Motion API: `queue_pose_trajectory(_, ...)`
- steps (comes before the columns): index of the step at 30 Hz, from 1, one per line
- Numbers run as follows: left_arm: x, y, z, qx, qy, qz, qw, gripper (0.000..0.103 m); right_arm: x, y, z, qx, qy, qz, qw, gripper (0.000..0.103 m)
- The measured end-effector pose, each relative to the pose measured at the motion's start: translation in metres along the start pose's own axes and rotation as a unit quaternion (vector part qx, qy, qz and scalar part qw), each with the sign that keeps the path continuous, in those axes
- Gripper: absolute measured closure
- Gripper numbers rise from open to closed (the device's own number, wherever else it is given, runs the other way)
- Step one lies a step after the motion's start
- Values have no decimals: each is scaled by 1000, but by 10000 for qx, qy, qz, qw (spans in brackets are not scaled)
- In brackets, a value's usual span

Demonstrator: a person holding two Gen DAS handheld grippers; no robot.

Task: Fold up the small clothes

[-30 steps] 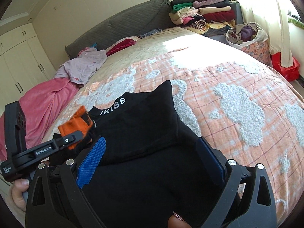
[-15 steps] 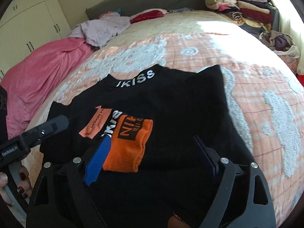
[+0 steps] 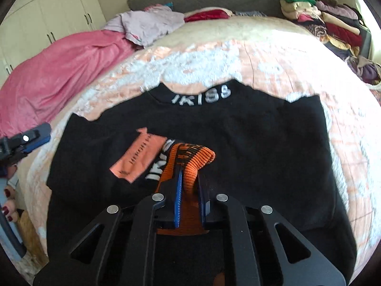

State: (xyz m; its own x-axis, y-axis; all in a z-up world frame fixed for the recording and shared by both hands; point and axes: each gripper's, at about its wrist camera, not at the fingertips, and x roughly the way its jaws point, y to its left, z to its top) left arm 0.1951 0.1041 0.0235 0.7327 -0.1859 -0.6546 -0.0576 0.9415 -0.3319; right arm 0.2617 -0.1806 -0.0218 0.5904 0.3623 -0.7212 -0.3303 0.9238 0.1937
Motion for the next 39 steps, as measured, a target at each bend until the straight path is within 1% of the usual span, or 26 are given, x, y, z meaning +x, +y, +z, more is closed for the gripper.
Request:
queue_pose_trajectory(2, -2, 5, 1, -76, -22, 31, 10000, 51, -11, 0, 9, -119, -213, -20, 9997, 93)
queue_pose_trajectory(5, -5, 13, 4, -151, -68, 98, 9998, 51, -30, -6, 25, -302, -502, -295, 9978, 93)
queue_pose_trajectory(8, -6, 16, 5, -184, -94, 127, 9997, 51, -43, -21, 33, -300, -608, -622, 9958, 93)
queue_pose_trajectory(11, -6, 15, 6, -178, -92, 149, 9997, 51, -48, -39, 34, -258, -576, -889, 9940, 94)
queue_pose_trajectory(15, 2, 6, 6, -50, -17, 159, 9999, 51, -45, -52, 26, -247, -527, -1077, 9925, 94)
queue_pose_trajectory(18, 15, -8, 7, 161, 107, 182, 9996, 51, -41, -56, 19, -250, -454, -1182, 9916, 94)
queue_pose_trajectory(25, 47, -47, 1, 685, 439, 85, 9966, 51, -29, -56, 4, -358, -280, -1542, 9870, 93)
queue_pose_trajectory(27, 60, -56, -4, 860, 582, 98, 9945, 51, -27, -58, 2, -321, -244, -1648, 9855, 89)
queue_pose_trajectory(29, 70, -61, -10, 998, 737, 163, 9921, 51, -30, -58, 0, -325, -312, -1811, 9824, 82)
queue_pose_trajectory(30, 73, -62, -13, 1041, 792, 180, 9912, 51, -34, -58, -1, -326, -366, -1791, 9826, 80)
queue_pose_trajectory(32, 79, -63, -18, 1134, 893, 290, 9891, 51, -40, -58, -4, -267, -446, -1686, 9843, 71)
queue_pose_trajectory(34, 84, -61, -24, 1235, 1015, 443, 9861, 51, -41, -53, -6, -268, -427, -1429, 9884, 69)
queue_pose_trajectory(39, 84, -59, -33, 1387, 1045, 543, 9833, 50, -25, -29, -12, -390, -128, -715, 9966, 69)
